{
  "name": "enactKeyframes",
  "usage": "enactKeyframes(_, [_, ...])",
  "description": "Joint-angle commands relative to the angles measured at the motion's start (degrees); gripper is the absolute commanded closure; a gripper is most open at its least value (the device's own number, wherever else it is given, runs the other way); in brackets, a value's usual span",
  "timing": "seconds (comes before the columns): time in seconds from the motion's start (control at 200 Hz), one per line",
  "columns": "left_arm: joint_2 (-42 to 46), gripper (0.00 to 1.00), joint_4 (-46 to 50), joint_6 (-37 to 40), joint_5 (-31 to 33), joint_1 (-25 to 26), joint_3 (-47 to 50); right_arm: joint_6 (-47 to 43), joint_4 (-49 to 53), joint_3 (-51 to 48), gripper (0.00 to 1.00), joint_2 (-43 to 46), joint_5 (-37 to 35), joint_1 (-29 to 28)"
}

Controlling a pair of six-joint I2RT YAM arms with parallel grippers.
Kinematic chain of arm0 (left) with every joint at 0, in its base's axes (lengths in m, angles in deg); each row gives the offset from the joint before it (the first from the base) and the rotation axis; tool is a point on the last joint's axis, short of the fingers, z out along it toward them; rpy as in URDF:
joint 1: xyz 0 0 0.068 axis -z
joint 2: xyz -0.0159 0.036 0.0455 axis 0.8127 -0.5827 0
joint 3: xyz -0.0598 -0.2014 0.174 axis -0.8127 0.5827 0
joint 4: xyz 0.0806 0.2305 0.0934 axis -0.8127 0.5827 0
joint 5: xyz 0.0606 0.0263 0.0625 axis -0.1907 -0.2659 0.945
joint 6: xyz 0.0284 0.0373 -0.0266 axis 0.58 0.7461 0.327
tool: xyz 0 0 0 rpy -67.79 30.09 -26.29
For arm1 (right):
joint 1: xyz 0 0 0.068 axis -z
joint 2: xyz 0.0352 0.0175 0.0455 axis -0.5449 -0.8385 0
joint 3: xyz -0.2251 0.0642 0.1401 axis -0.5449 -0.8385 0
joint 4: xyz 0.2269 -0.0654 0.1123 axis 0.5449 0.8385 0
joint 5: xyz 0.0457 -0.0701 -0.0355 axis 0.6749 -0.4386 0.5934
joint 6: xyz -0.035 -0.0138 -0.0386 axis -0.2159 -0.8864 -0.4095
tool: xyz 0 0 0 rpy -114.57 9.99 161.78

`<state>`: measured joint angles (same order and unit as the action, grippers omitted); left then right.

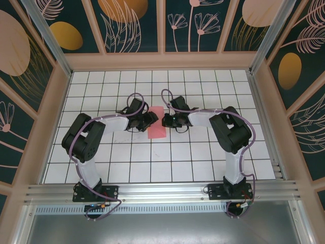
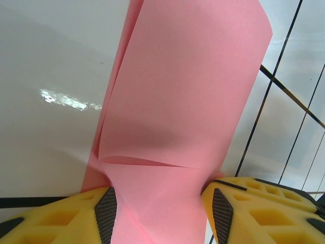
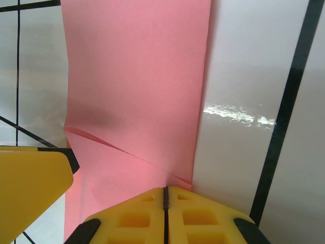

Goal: Fold a paper plane with a square sheet of paper (pick it up from the middle)
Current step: Turn over the paper at the center of the table.

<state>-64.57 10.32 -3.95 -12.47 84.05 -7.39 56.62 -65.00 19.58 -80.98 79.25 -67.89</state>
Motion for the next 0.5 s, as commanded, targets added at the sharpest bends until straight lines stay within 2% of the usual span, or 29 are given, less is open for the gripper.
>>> enactKeyframes(0.0, [-0.68, 0.47, -0.64, 0.22, -1.22, 0.01, -1.48, 0.18, 1.89, -2.22, 0.90, -0.35, -0.20, -0.33])
enactKeyframes(0.255, [-0.21, 0.51, -2.81, 0.30, -2.26, -0.01, -1.08, 0.33, 1.67, -2.60, 0.90, -0.41, -0.01, -0.36])
enactKeyframes(0.495, [0.33, 0.66, -4.91, 1.06, -2.75, 0.01, 0.08, 0.33, 1.93, -2.35, 0.90, -0.26, -0.23, -0.36])
